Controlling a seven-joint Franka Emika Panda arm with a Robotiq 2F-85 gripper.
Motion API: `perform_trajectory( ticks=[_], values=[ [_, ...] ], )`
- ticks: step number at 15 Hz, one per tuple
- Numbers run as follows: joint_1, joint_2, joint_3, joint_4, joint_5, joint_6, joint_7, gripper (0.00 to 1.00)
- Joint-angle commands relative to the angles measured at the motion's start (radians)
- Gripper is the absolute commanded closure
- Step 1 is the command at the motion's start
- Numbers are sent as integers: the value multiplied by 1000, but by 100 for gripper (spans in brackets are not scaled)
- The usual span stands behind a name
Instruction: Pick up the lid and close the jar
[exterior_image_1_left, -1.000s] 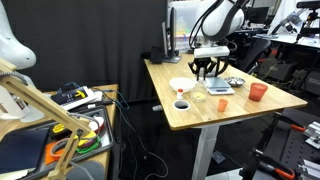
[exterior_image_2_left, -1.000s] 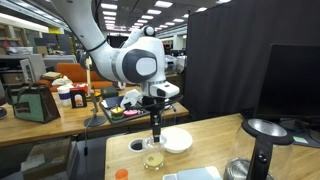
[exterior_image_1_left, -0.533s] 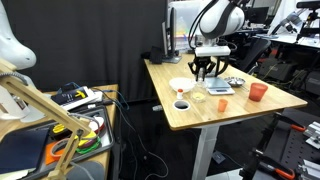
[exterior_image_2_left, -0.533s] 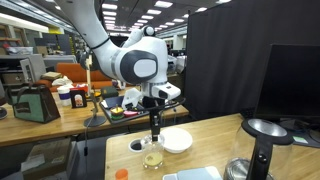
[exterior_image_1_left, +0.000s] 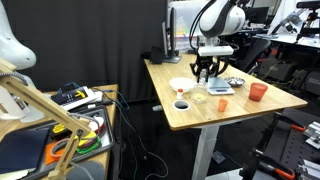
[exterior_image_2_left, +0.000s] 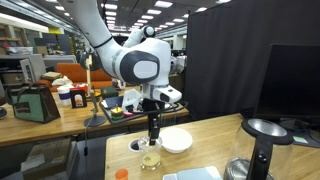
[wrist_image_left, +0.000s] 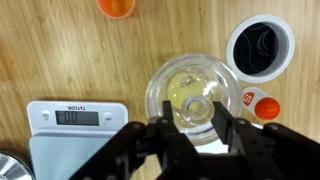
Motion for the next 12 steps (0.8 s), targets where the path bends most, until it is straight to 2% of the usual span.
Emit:
perform_trajectory(
  ticks=[1,3,4,5,6,12],
  values=[
    [-14,-5,6,-2,25,-44,-79,23],
    [-16,-17,6,-21,18,-50,-114,9],
    [1,0,-5,-8,3,-31,-63,27],
    [0,-1,-5,-12,3,-32,-74,21],
    [-1,-1,-4,-13,3,-32,-81,0],
    [-7,-104,-12,-131,-27,-19,-112,0]
  ],
)
